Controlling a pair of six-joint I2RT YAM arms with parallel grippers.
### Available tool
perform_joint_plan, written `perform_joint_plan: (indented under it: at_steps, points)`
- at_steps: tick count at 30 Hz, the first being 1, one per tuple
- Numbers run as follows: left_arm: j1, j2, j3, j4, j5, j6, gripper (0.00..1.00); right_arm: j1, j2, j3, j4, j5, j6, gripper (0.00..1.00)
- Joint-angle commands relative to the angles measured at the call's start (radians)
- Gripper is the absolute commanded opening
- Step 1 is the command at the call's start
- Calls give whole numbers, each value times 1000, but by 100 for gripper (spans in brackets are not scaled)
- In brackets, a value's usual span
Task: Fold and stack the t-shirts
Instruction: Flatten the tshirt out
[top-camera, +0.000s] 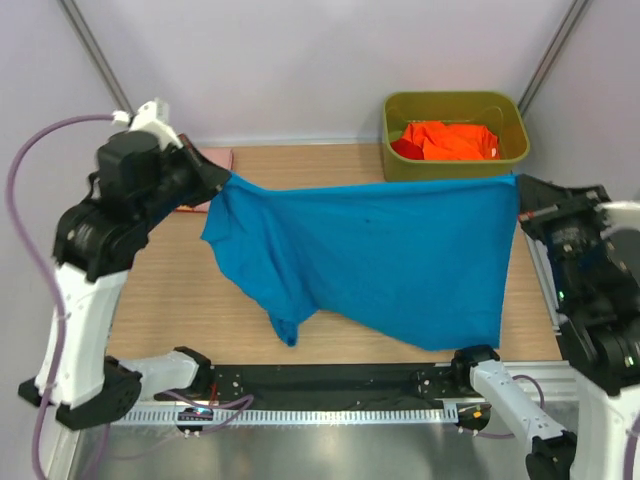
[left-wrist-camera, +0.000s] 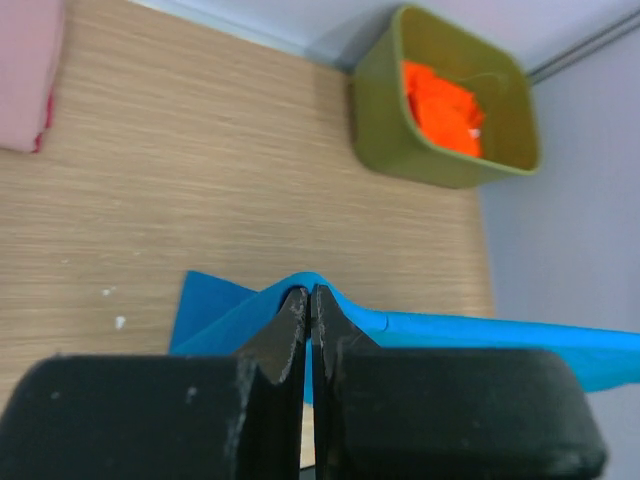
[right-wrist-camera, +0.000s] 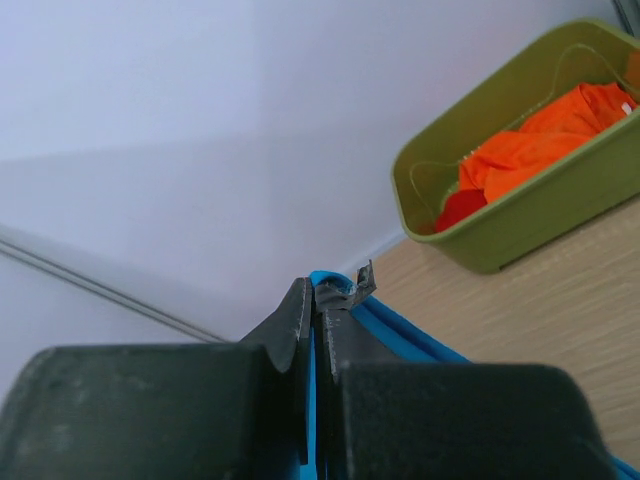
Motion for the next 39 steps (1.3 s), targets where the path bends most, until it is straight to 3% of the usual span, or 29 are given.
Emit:
perform_joint_plan:
  at_steps: [1, 5, 9, 13, 14, 16, 18, 20, 24, 29, 32, 35, 39]
  points:
    - [6, 61, 20, 7, -127, 75, 0, -3, 109, -41, 111, -44, -50, 1]
    - [43, 168, 69, 83, -164, 131, 0, -2, 220, -44, 221, -38, -82, 1]
    - [167, 304, 246, 79, -152, 150, 0, -3, 382, 54, 343, -17, -125, 1]
    - [183, 410, 626, 11, -203, 206, 0, -2, 505, 245, 323, -18, -179, 1]
    - [181, 400, 648, 14, -207, 214, 0, -3, 517, 285, 291, -18, -183, 1]
    - [183, 346, 618, 51, -209, 222, 0, -3, 532, 388, 246, -7, -191, 1]
    - [183, 221, 465, 123, -188, 213, 0, -2, 499, 422, 194, -4, -189, 1]
    - [181, 133, 311, 181, -159, 196, 0, -2, 447, 378, 177, -32, -179, 1]
    - [181, -55, 199, 179, -93, 185, 0, -3, 269, 263, 144, -90, -162, 1]
    - [181, -215, 158, 152, 36, 205, 0, -2, 27, 201, 24, -130, -143, 1]
    - [181, -261, 229, 117, 61, 208, 0, -3, -43, 233, -34, -138, -124, 1]
    - [183, -248, 329, 77, 64, 208, 0, -3, -54, 299, -74, -112, -104, 1]
    - [181, -232, 284, 122, 140, 240, 0, -2, -22, 347, -81, -5, -142, 1]
